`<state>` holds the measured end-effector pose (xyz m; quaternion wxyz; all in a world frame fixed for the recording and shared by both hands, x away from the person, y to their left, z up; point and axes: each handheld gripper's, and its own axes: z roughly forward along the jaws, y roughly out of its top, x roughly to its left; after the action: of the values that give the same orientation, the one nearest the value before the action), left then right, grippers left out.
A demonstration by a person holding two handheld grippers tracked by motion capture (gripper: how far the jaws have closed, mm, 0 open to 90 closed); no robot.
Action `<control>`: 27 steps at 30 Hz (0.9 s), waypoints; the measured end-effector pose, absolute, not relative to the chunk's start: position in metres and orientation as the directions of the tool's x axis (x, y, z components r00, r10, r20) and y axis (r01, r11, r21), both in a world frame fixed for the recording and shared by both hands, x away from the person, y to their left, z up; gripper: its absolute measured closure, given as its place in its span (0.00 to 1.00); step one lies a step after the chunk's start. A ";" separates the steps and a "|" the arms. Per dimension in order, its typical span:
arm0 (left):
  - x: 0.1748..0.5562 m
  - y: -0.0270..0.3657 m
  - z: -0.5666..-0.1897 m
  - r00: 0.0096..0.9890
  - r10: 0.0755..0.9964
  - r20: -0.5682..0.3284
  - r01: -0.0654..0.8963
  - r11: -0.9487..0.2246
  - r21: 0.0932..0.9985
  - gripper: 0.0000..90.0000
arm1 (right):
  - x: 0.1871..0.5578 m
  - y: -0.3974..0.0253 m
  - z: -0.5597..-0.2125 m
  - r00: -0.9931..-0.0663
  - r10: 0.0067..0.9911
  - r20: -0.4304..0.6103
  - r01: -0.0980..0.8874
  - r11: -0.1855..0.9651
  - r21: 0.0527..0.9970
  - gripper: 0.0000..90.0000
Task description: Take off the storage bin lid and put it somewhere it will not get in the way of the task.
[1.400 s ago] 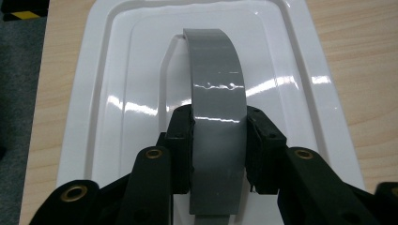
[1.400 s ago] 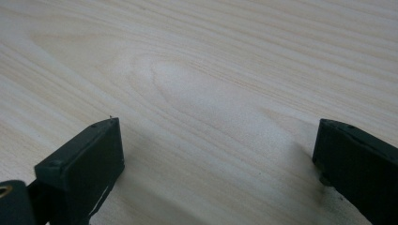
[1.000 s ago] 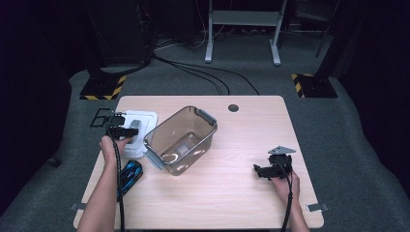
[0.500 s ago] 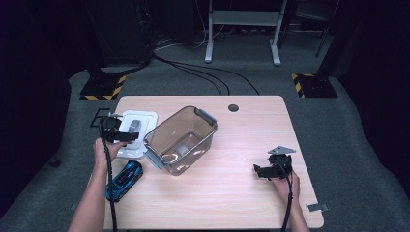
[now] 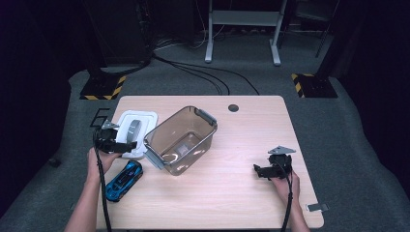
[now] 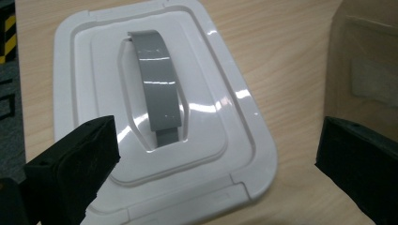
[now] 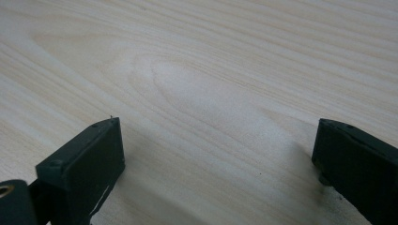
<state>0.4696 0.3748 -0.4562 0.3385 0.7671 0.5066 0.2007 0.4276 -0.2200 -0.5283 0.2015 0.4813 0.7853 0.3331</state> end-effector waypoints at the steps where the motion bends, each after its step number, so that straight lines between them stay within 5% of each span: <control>1: 0.467 0.375 -0.456 0.415 0.909 -0.037 0.640 -0.263 0.722 0.00 | 0.428 -0.220 -0.528 -0.455 0.890 0.004 0.622 0.315 0.717 0.02; 27: 0.412 0.368 -0.470 0.552 0.832 0.052 0.561 -0.417 0.716 0.00 | 0.428 -0.217 -0.529 -0.474 0.880 0.004 0.620 0.331 0.711 0.00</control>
<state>0.4116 0.3678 -0.4704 0.3313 0.8163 0.4265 0.2049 0.4278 -0.2166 -0.5285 0.1960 0.4737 0.7920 0.3315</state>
